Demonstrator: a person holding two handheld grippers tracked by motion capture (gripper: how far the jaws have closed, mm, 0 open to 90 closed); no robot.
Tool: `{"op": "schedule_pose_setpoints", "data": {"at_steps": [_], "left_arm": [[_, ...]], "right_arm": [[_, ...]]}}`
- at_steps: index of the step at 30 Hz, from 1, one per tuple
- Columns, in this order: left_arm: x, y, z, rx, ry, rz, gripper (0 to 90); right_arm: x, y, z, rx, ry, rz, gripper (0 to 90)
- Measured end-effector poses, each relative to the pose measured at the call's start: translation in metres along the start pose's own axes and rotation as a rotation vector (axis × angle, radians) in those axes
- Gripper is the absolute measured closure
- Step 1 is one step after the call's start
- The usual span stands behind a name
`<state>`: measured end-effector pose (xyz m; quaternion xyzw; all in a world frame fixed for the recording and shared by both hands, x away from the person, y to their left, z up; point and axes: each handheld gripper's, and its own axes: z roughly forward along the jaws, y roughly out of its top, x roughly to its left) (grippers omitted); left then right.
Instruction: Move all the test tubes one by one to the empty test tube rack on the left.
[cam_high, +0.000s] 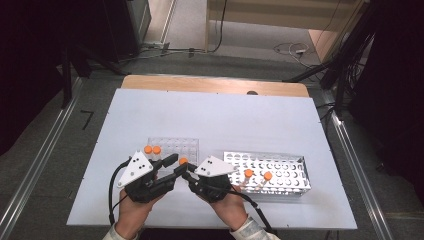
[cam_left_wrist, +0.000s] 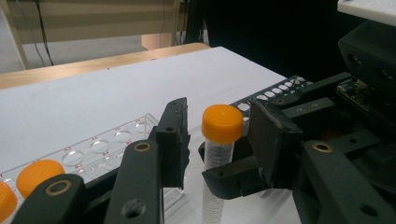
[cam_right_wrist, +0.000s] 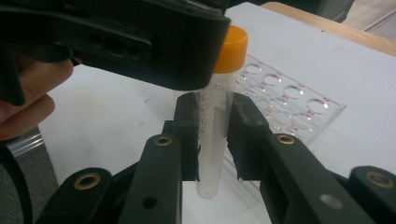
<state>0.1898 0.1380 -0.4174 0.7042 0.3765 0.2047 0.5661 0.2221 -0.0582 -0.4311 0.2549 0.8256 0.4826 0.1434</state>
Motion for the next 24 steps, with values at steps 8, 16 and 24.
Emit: {"op": "schedule_pose_setpoints", "data": {"at_steps": [8, 16, 24], "left_arm": [[-0.0011, -0.0014, 0.0022, 0.012, 0.004, 0.013, 63.5], [-0.0020, -0.0025, 0.0034, 0.012, 0.010, 0.019, 68.3], [-0.0027, -0.0023, 0.0041, 0.011, 0.023, 0.021, 69.7]], "right_arm": [[0.0019, 0.0011, -0.0002, -0.004, 0.008, 0.000, 72.2], [0.0040, 0.0008, 0.0011, 0.001, 0.013, -0.004, 72.2], [0.0019, 0.0005, 0.0004, -0.007, 0.036, -0.005, 62.3]]}}
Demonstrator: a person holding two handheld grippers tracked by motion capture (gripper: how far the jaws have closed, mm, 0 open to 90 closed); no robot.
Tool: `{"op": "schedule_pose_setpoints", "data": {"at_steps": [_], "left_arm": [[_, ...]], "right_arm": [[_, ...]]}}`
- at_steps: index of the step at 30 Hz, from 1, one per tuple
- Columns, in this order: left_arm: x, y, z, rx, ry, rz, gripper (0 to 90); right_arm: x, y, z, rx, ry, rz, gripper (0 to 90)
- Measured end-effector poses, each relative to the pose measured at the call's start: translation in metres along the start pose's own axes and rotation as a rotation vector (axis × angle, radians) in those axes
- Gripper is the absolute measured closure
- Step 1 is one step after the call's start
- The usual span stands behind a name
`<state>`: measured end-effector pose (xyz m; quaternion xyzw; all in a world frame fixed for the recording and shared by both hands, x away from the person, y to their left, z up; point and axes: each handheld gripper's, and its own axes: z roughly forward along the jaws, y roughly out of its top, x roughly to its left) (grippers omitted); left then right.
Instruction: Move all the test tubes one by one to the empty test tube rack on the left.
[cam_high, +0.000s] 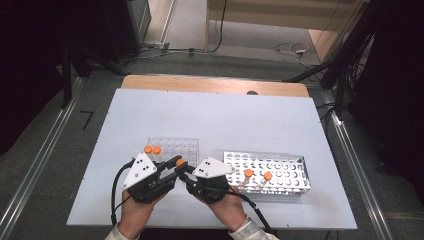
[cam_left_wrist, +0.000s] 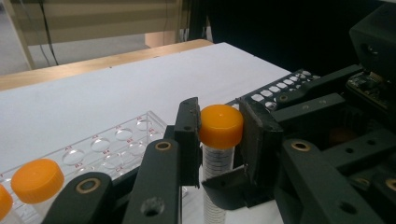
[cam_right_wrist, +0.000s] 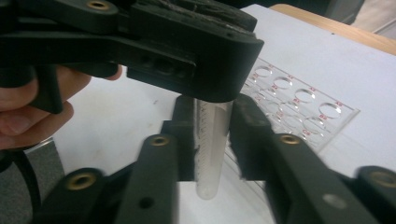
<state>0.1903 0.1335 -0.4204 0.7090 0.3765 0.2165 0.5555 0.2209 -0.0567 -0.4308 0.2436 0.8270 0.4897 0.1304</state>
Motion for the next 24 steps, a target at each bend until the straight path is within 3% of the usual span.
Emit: {"op": "schedule_pose_setpoints", "data": {"at_steps": [8, 24], "left_arm": [[0.006, 0.004, -0.002, -0.014, 0.018, -0.024, 69.8], [0.030, 0.023, -0.007, -0.052, 0.092, -0.055, 69.9]], "right_arm": [[-0.004, 0.001, -0.009, -0.006, 0.017, 0.007, 39.3], [-0.001, -0.009, -0.035, 0.001, 0.019, -0.021, 33.4]]}}
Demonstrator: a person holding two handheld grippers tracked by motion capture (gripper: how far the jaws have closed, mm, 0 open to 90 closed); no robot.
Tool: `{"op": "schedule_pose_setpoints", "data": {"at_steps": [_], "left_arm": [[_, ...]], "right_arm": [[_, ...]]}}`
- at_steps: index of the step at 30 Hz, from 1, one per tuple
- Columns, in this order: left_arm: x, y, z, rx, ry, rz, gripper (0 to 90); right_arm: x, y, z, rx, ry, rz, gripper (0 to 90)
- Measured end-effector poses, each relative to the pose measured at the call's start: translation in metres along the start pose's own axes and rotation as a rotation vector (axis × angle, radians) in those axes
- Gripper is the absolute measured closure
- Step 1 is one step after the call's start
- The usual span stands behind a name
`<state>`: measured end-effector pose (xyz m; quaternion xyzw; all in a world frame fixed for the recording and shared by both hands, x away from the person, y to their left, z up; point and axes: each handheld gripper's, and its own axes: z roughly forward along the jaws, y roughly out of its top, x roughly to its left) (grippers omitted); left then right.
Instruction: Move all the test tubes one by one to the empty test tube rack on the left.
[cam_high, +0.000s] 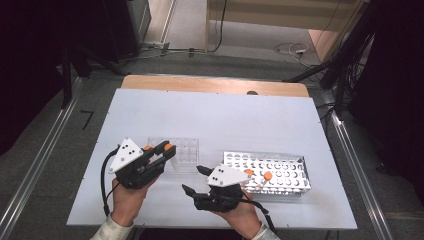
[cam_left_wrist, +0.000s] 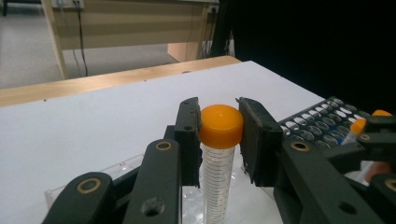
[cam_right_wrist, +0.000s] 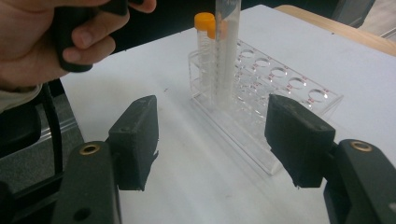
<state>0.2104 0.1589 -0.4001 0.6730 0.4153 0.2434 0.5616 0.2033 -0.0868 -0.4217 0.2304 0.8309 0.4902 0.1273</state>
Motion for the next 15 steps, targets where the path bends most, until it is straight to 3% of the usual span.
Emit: {"op": "schedule_pose_setpoints", "data": {"at_steps": [15], "left_arm": [[0.021, 0.003, 0.006, -0.014, 0.092, 0.007, 69.8]], "right_arm": [[0.001, -0.001, -0.003, -0.009, 0.002, -0.001, 33.9]]}}
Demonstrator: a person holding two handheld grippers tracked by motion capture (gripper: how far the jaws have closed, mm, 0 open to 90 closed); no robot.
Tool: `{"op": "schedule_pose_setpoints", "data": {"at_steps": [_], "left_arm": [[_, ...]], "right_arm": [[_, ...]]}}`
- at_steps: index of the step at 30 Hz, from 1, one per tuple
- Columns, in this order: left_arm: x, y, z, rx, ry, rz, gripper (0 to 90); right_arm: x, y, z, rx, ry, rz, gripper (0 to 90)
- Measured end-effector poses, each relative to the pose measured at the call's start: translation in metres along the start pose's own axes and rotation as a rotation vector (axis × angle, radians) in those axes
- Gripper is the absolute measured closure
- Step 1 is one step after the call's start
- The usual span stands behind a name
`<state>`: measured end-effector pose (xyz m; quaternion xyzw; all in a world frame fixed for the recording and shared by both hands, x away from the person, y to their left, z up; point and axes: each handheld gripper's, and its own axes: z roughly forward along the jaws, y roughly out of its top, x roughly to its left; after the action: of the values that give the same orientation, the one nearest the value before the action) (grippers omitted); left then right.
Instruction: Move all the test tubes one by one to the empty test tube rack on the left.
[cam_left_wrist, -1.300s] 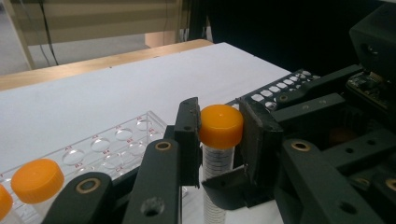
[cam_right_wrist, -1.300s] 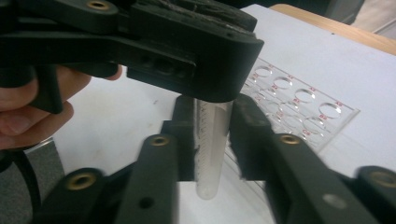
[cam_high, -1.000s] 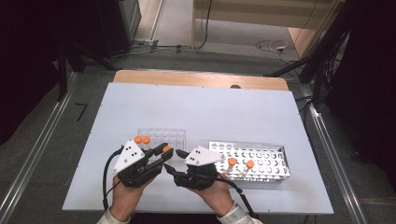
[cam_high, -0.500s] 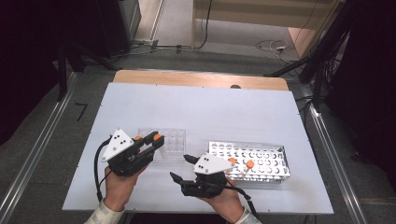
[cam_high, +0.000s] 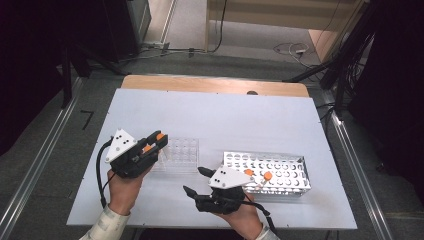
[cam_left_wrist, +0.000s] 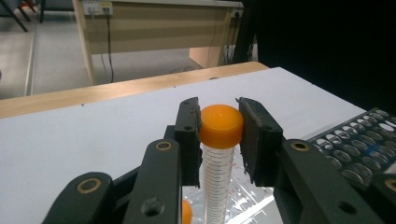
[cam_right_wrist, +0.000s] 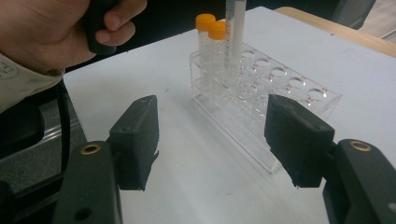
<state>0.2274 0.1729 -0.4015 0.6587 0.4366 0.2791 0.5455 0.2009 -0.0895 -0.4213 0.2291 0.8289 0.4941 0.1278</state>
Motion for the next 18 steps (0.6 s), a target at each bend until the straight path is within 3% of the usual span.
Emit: {"op": "schedule_pose_setpoints", "data": {"at_steps": [6, 14, 18], "left_arm": [[0.001, -0.005, 0.004, 0.001, 0.022, 0.015, 69.8], [-0.005, -0.019, 0.012, 0.042, 0.041, 0.079, 69.7], [-0.006, -0.026, 0.016, 0.056, 0.046, 0.087, 69.6]], "right_arm": [[0.000, 0.000, 0.000, -0.003, 0.002, -0.001, 34.5], [0.000, 0.000, -0.002, -0.003, -0.001, 0.001, 34.8], [0.000, -0.001, -0.002, -0.003, 0.000, 0.000, 34.9]]}}
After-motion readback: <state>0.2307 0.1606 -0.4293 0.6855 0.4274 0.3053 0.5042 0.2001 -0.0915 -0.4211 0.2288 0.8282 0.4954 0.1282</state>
